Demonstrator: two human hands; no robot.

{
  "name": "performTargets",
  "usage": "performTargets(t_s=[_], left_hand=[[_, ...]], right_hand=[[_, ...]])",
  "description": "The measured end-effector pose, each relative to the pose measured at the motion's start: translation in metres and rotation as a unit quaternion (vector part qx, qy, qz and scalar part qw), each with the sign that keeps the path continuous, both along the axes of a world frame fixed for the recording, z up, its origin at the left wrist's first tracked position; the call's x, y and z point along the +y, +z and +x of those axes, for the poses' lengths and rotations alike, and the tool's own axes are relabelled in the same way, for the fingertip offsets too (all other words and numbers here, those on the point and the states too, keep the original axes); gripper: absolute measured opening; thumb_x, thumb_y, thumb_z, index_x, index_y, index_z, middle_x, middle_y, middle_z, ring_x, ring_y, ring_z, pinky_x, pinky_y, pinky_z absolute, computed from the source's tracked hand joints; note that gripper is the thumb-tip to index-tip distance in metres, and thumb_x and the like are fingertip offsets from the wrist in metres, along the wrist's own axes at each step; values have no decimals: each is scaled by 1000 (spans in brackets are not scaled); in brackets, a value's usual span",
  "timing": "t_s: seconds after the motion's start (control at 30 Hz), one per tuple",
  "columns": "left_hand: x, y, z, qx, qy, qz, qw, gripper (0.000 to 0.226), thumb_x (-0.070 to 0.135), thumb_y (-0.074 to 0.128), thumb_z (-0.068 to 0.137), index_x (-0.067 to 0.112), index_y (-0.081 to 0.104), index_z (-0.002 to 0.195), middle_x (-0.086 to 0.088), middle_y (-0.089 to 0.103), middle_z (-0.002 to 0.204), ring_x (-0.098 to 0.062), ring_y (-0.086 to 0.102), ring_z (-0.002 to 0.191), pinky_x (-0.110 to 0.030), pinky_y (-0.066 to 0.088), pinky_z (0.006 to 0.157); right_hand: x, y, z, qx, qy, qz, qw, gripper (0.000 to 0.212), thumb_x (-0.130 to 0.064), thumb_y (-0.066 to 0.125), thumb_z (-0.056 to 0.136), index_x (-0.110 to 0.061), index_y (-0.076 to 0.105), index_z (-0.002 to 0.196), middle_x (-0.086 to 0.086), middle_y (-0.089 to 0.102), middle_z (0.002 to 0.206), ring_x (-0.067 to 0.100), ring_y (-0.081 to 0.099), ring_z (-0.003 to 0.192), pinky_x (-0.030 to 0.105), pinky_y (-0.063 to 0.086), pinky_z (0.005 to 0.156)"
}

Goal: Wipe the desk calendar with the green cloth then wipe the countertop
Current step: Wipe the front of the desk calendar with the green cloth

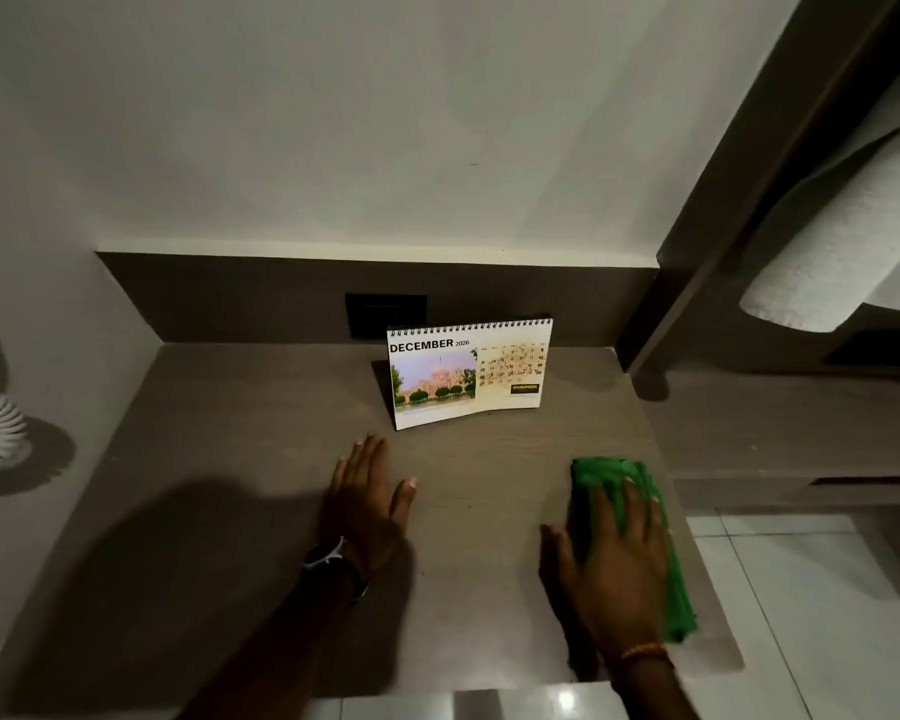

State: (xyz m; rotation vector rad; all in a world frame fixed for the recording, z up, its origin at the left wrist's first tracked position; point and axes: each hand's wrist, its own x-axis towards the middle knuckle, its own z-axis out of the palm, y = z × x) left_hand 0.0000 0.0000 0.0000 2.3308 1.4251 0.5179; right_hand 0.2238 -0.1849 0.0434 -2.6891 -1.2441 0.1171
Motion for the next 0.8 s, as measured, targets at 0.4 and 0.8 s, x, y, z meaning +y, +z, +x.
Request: performTargets(t_s=[0.4, 0.8], left_hand=[[61, -8, 32, -270, 63, -82, 957, 51, 53, 31, 97, 31, 32, 142, 0, 51, 142, -13, 51, 123, -34, 46, 96], [85, -11, 49, -291, 71, -45, 953, 36, 37, 45, 98, 21, 50, 130, 0, 64, 123, -10, 60, 105, -21, 46, 79]], right_hand=[[14, -34, 20, 31, -104, 120, 987, 49, -13, 60, 95, -6, 52, 143, 21, 54, 145, 45, 48, 134, 58, 41, 111], [129, 15, 13, 313, -254, 576, 711, 31, -20, 48, 106, -6, 64, 129, 9, 71, 110, 22, 67, 97, 41, 58, 89]])
